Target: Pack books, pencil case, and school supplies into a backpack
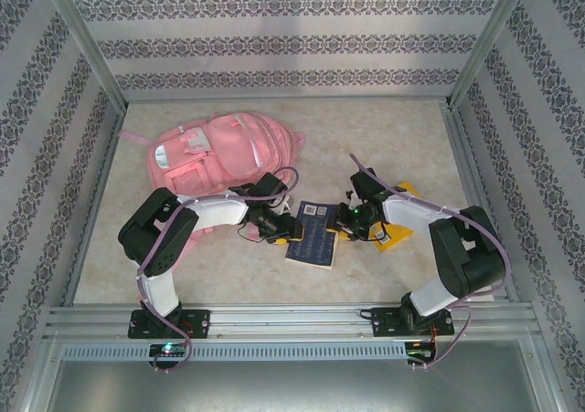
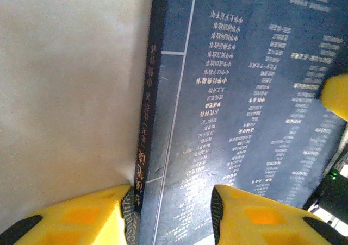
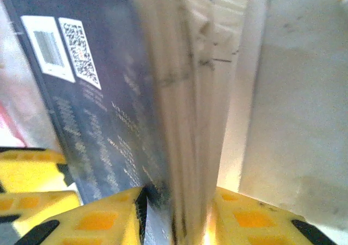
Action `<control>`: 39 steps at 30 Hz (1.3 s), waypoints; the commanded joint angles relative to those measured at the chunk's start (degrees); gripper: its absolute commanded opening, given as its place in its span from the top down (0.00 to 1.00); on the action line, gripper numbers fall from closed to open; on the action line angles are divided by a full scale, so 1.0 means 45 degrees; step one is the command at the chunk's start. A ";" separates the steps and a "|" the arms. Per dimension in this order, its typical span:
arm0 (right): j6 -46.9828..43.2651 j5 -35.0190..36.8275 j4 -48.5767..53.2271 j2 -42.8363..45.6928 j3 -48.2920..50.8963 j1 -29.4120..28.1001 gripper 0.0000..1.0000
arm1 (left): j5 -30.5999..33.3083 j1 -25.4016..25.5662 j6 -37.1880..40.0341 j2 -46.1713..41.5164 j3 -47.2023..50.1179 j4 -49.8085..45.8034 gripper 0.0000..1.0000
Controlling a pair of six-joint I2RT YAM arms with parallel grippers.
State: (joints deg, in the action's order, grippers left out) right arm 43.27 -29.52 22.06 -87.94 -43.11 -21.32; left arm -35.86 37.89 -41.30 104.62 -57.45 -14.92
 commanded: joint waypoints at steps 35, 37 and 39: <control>0.0717 -0.1619 -0.1876 0.0606 0.0167 -0.0377 0.92 | -0.0401 0.0101 -0.0641 -0.0298 0.1077 0.1641 0.54; 0.0717 -0.1594 -0.1800 0.0692 0.0113 -0.0374 1.00 | -0.0343 0.0040 -0.0675 -0.0476 0.1029 0.1527 0.50; 0.0661 -0.1547 -0.1647 0.0882 0.0024 -0.0341 1.00 | -0.0261 -0.0122 -0.0715 -0.0747 0.1028 0.1358 0.48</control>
State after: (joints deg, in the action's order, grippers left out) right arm 46.57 -36.69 13.91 -85.86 -42.74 -23.00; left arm -36.29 37.76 -43.90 102.54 -53.95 -9.56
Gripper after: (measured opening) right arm 0.113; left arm 0.518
